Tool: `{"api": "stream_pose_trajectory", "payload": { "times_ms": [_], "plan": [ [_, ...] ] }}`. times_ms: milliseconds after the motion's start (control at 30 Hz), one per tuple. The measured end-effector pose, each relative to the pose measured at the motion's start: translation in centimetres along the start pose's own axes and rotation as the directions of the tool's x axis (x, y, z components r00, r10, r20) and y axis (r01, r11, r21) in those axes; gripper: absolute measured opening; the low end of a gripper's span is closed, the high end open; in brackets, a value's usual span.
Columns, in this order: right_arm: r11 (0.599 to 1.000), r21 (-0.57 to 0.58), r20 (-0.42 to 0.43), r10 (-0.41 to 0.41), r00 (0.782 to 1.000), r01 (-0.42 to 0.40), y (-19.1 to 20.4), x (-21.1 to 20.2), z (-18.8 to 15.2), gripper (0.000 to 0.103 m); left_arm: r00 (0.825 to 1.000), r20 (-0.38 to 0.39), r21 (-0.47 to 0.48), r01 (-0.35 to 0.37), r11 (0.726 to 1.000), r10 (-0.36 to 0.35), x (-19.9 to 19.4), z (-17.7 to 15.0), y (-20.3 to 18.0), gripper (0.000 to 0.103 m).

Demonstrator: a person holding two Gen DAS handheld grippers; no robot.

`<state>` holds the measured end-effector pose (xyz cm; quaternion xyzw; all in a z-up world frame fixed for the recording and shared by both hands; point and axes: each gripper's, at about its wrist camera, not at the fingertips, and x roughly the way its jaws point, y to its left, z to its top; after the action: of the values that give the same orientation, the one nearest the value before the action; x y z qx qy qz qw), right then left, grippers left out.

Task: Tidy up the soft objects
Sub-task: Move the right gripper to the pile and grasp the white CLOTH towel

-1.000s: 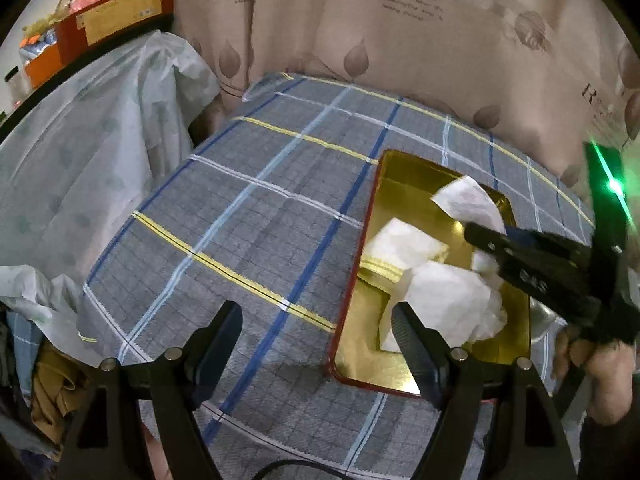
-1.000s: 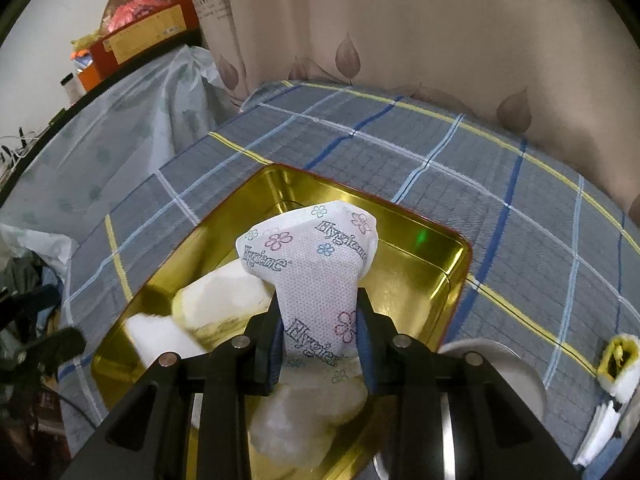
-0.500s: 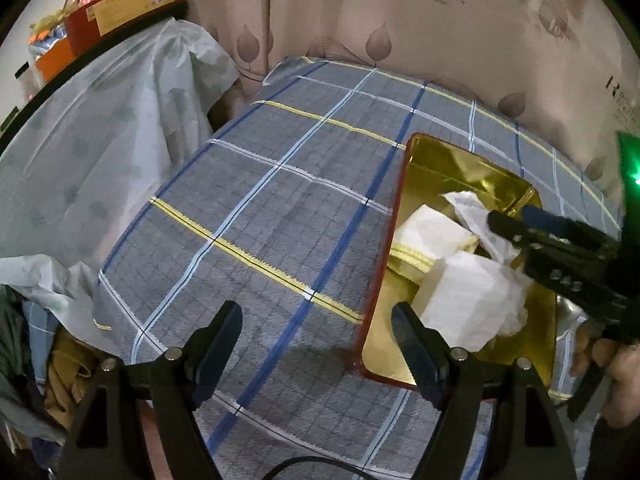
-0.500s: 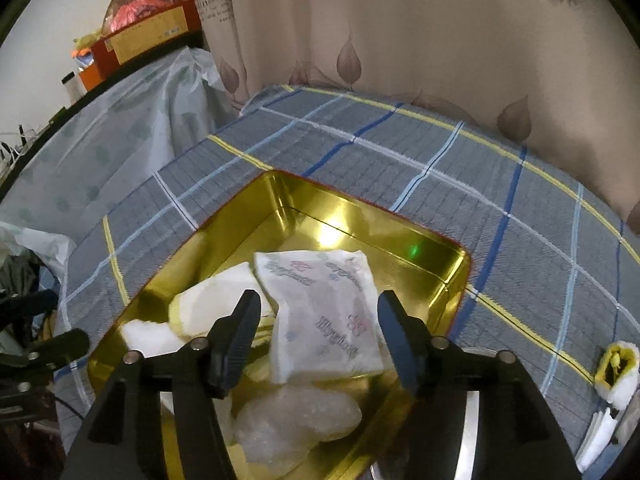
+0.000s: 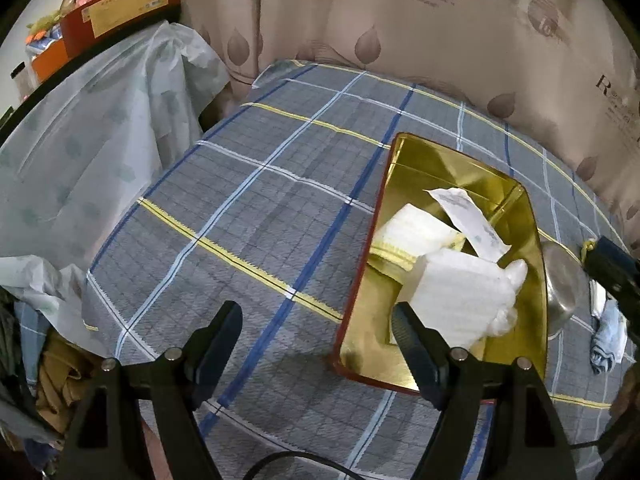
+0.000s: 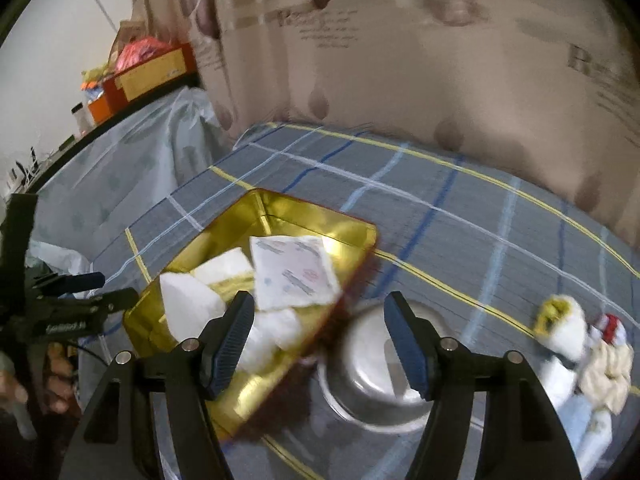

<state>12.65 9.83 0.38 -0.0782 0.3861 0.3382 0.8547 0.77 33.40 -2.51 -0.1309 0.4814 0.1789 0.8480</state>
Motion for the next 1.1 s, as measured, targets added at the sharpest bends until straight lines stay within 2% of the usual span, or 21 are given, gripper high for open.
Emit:
{"api": "stream_pose_trajectory", "payload": {
  "times_ms": [133,267,333,467,600,733,900,967,1033,1100],
  "plan": [
    [0.997,0.035,0.03,-0.067,0.997,0.066,-3.4,-3.7,-2.4,0.068,0.999,0.014,0.042,-0.04,0.998,0.04,-0.2,-0.2,-0.8,0.079],
    [0.982,0.089,0.033,-0.17,0.985,0.167,-7.7,-7.2,-5.3,0.068,1.0,-0.01,0.071,-0.018,0.997,0.019,-0.2,-0.4,-1.7,0.079],
    [0.967,0.141,0.023,-0.218,0.976,0.212,-10.5,-8.9,-7.0,0.068,1.0,-0.01,0.078,0.002,0.997,-0.002,-0.4,-0.5,-2.2,0.079],
    [0.919,0.253,-0.019,-0.308,0.951,0.303,-16.0,-11.5,-10.1,0.068,1.0,-0.004,0.106,-0.008,0.994,0.008,-1.1,-0.6,-3.5,0.079],
    [0.872,0.334,-0.084,-0.35,0.933,0.357,-19.9,-12.2,-12.9,0.068,1.0,-0.018,0.137,-0.016,0.99,0.019,-1.2,-0.7,-5.0,0.079],
    [0.852,0.376,-0.106,-0.351,0.931,0.364,-21.3,-11.5,-14.5,0.068,0.999,-0.026,0.172,-0.026,0.985,0.031,-1.4,-0.9,-6.7,0.079],
    [0.839,0.41,-0.122,-0.338,0.933,0.357,-22.3,-10.1,-15.2,0.066,1.0,-0.018,0.231,-0.001,0.973,0.005,-2.1,-1.3,-9.5,0.079],
    [0.831,0.396,-0.14,-0.365,0.921,0.39,-22.4,-9.5,-15.3,0.063,1.0,-0.015,0.257,0.023,0.966,-0.02,-2.3,-1.4,-10.8,0.079],
    [0.819,0.369,-0.159,-0.409,0.898,0.439,-22.3,-9.1,-15.3,0.062,0.998,-0.021,0.279,0.055,0.959,-0.051,-2.5,-1.5,-12.3,0.079],
    [0.819,0.359,-0.168,-0.415,0.894,0.448,-22.5,-8.9,-15.4,0.062,0.996,-0.026,0.306,0.086,0.948,-0.081,-2.6,-1.8,-13.9,0.079]
  ]
}}
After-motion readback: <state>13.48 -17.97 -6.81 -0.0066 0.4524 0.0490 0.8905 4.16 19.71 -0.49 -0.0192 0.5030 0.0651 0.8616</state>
